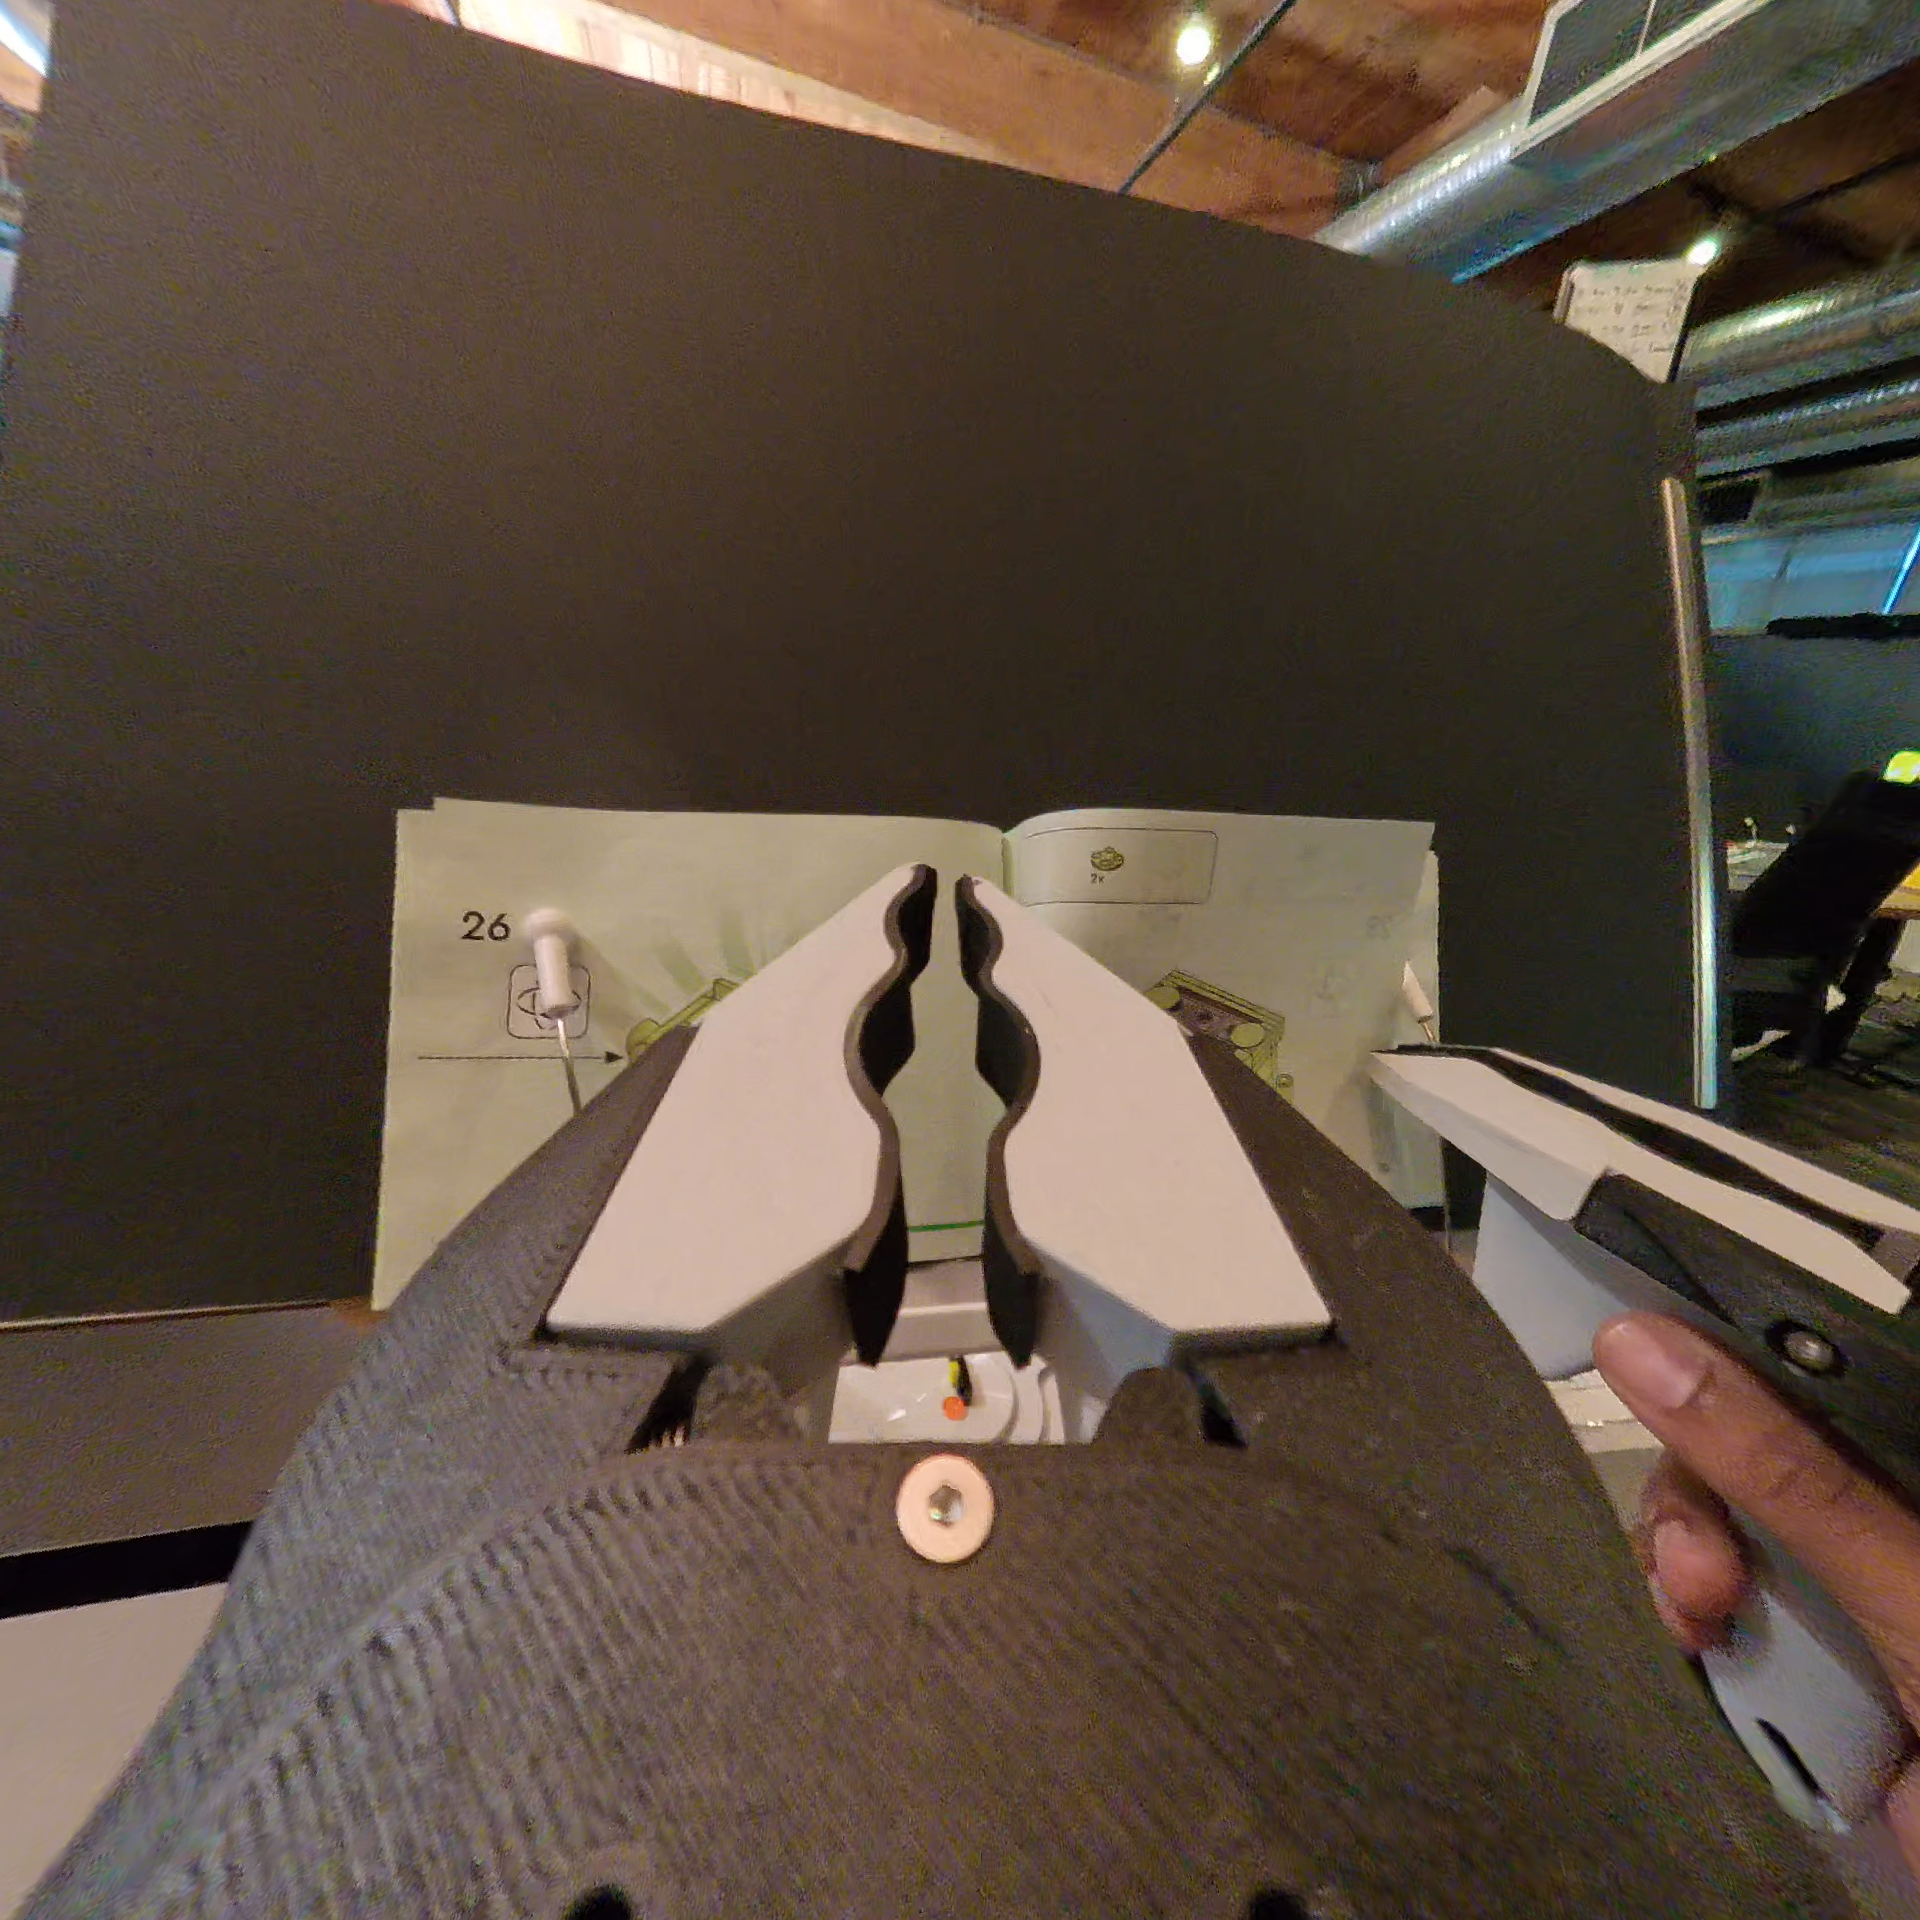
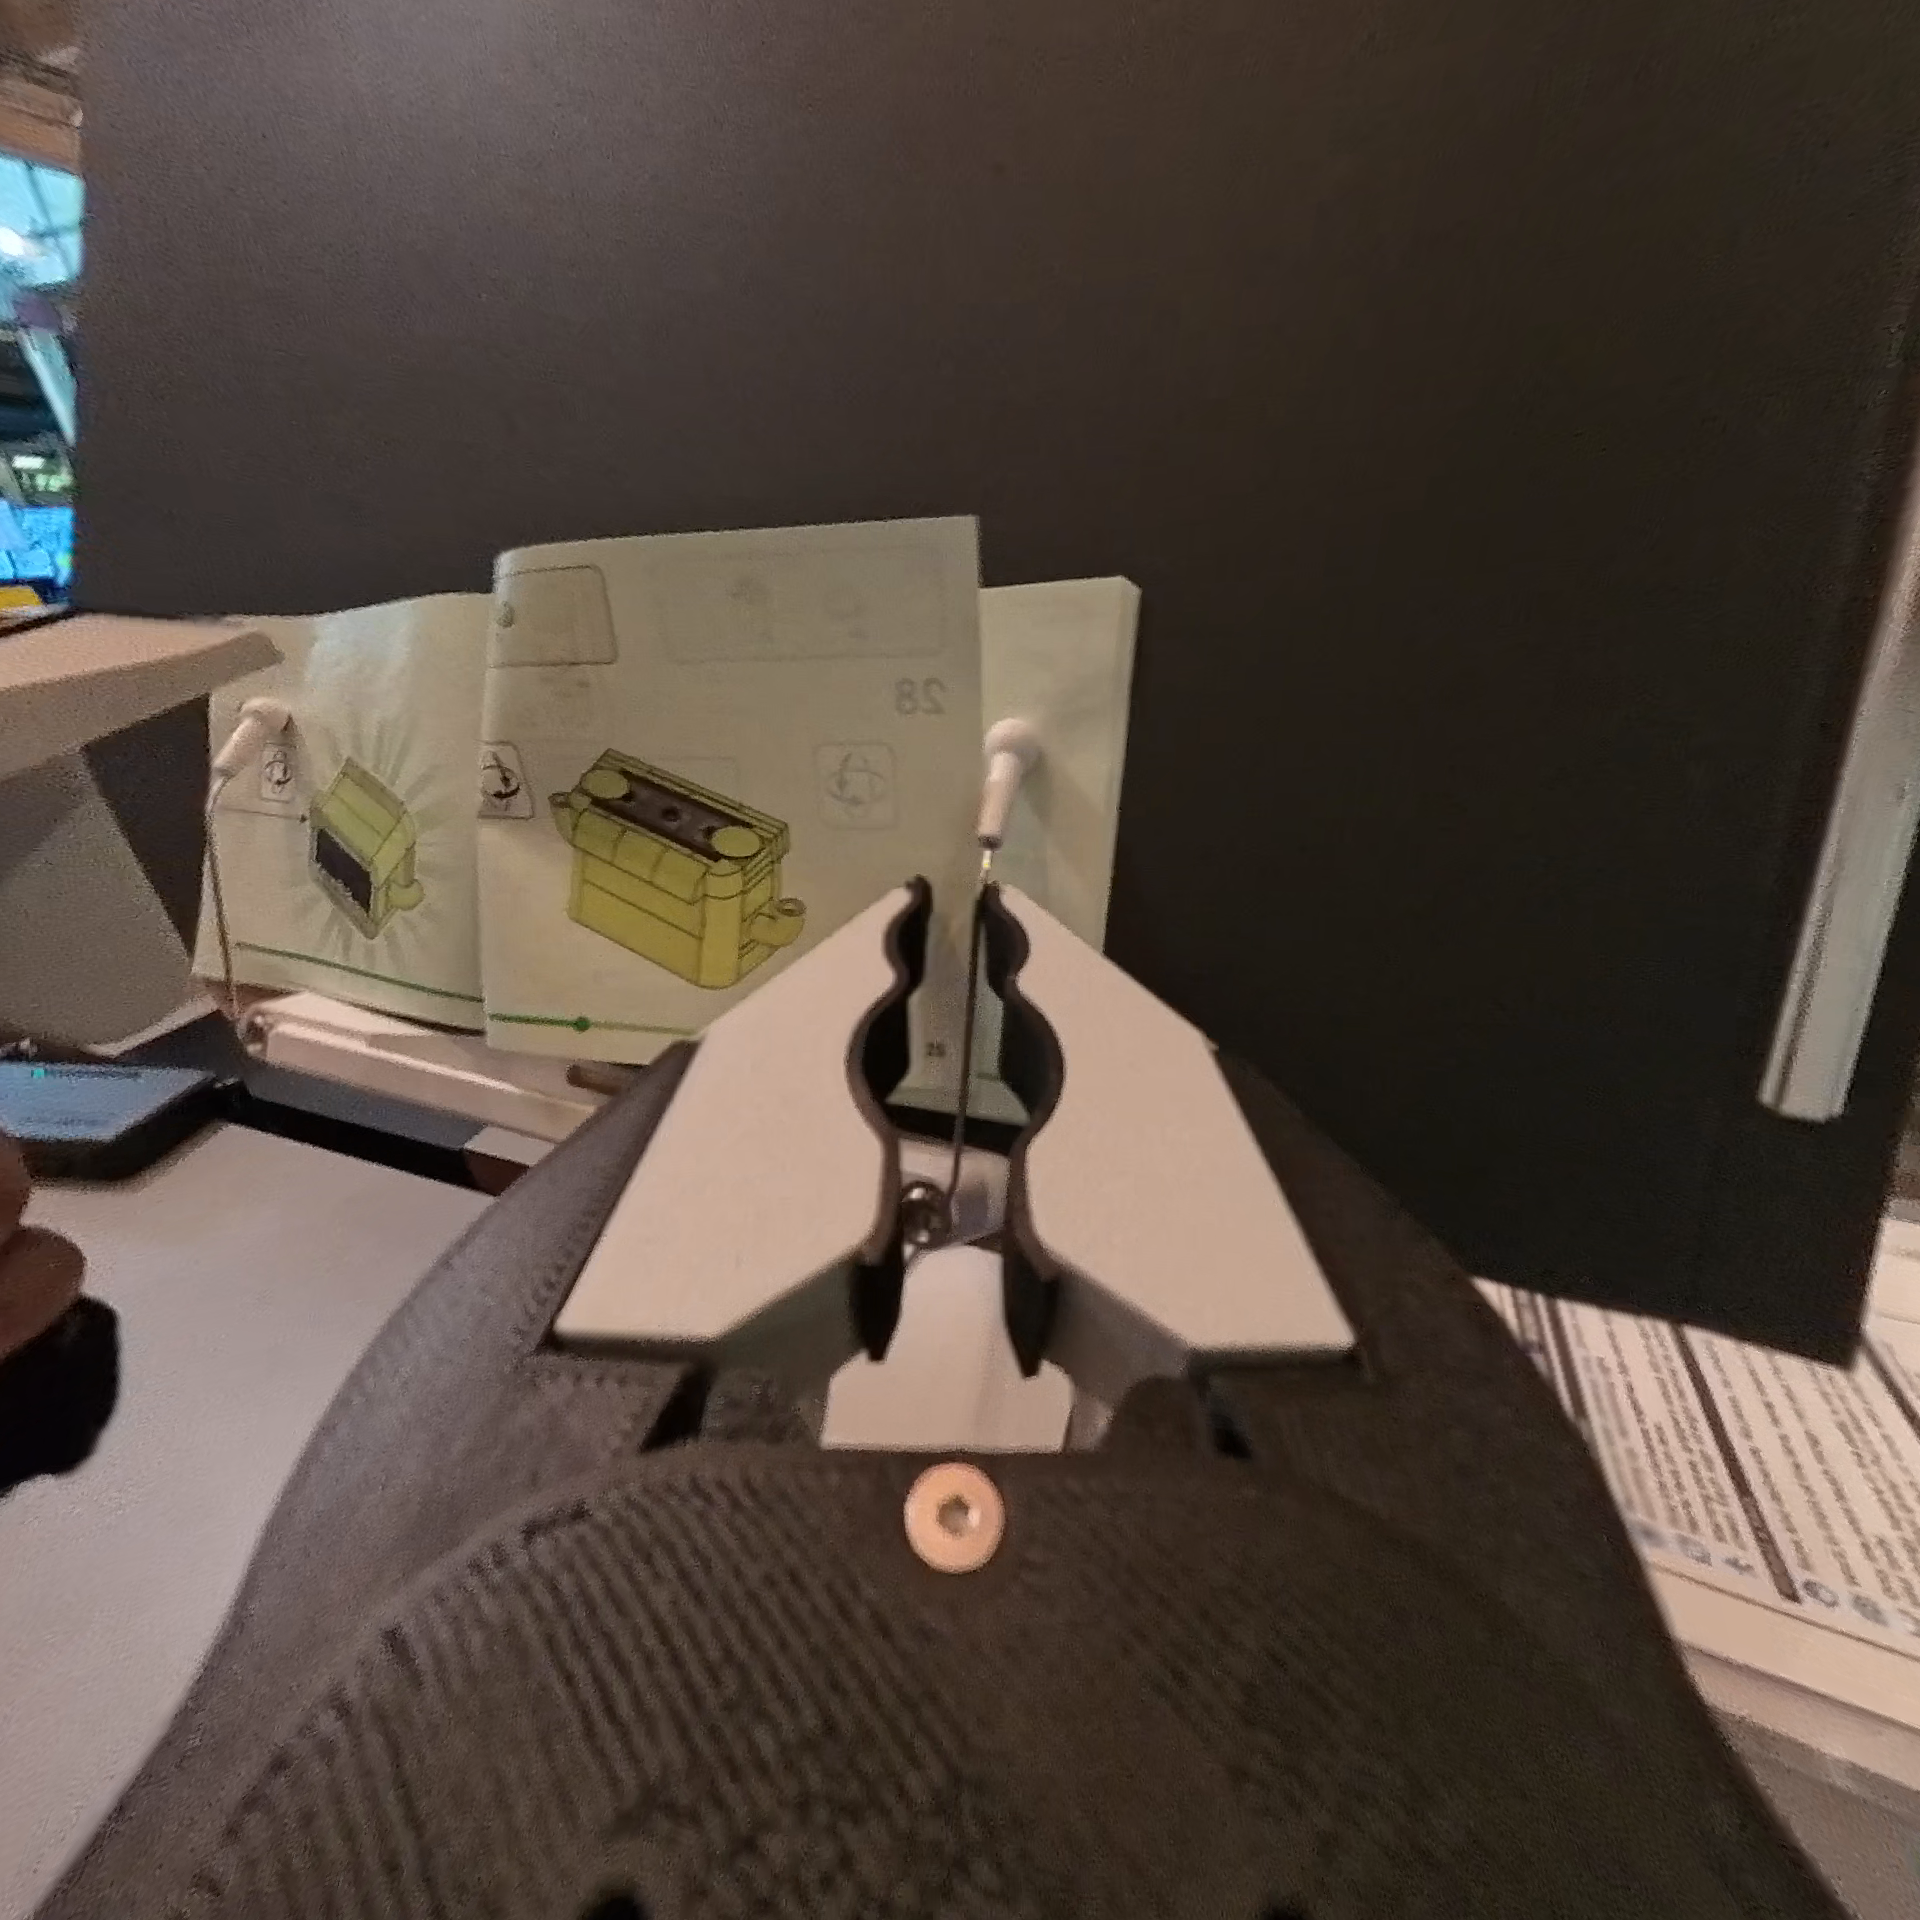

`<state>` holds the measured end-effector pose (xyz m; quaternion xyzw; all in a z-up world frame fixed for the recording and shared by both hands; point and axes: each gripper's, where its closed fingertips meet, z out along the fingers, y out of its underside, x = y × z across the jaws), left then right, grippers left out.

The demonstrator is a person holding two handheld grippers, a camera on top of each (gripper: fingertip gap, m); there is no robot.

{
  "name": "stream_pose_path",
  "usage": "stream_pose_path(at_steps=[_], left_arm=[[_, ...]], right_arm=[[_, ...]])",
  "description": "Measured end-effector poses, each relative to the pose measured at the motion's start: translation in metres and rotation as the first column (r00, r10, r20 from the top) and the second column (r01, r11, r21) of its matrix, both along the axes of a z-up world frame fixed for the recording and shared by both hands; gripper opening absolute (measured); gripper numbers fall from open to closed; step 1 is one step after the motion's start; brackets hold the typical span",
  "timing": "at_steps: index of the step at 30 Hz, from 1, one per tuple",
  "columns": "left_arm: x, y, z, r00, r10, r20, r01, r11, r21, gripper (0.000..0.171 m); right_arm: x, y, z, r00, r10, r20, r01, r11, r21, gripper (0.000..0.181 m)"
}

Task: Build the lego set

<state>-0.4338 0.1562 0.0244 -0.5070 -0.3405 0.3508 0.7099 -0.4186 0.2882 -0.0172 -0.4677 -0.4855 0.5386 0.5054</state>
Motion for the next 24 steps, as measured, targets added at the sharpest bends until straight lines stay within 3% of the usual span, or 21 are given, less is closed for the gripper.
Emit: stream_pose_path(at_steps=[3, 5, 8, 10, 13, 16, 18, 22, 24], left_arm=[[-0.005, -0.003, 0.000, 0.999, 0.007, 0.043, -0.007, 1.000, -0.014, 0.025], [-0.003, 0.004, -0.003, 0.997, -0.050, 0.062, 0.053, 0.997, -0.058, 0.028], [0.003, 0.022, -0.005, 0.985, -0.161, 0.062, 0.167, 0.979, -0.120, 0.050], [0.005, 0.033, -0.016, 0.975, -0.197, 0.103, 0.214, 0.958, -0.191, 0.051], [-0.001, 0.035, -0.030, 0.974, -0.163, 0.158, 0.199, 0.949, -0.246, 0.051], [0.001, 0.033, -0.026, 0.977, -0.164, 0.135, 0.193, 0.951, -0.242, 0.048], [0.005, 0.034, -0.023, 0.976, -0.187, 0.114, 0.212, 0.938, -0.276, 0.047], [0.041, 0.068, -0.030, 0.908, -0.417, 0.031, 0.387, 0.809, -0.442, 0.053], [0.038, 0.071, -0.044, 0.940, -0.341, -0.012, 0.263, 0.749, -0.608, 0.060]], right_arm=[[-0.001, -0.008, -0.001, 0.999, -0.003, 0.036, -0.001, 0.995, 0.096, 0.027], [-0.002, -0.014, -0.002, 0.998, 0.002, 0.059, -0.010, 0.989, 0.149, 0.041], [-0.001, -0.019, -0.002, 0.997, 0.021, 0.080, -0.034, 0.987, 0.158, 0.051], [0.001, -0.018, 0.003, 0.998, 0.020, 0.067, -0.030, 0.988, 0.149, 0.059], [0.005, -0.015, 0.009, 0.998, -0.002, 0.063, -0.012, 0.975, 0.221, 0.074], [0.011, -0.002, -0.015, 0.961, -0.038, 0.273, -0.051, 0.949, 0.311, 0.071], [0.021, -0.008, -0.030, 0.907, 0.057, 0.417, -0.166, 0.959, 0.229, 0.072], [0.042, -0.034, -0.049, 0.791, 0.253, 0.557, -0.351, 0.934, 0.073, 0.073], [0.042, -0.036, -0.050, 0.794, 0.245, 0.557, -0.355, 0.930, 0.097, 0.074]])
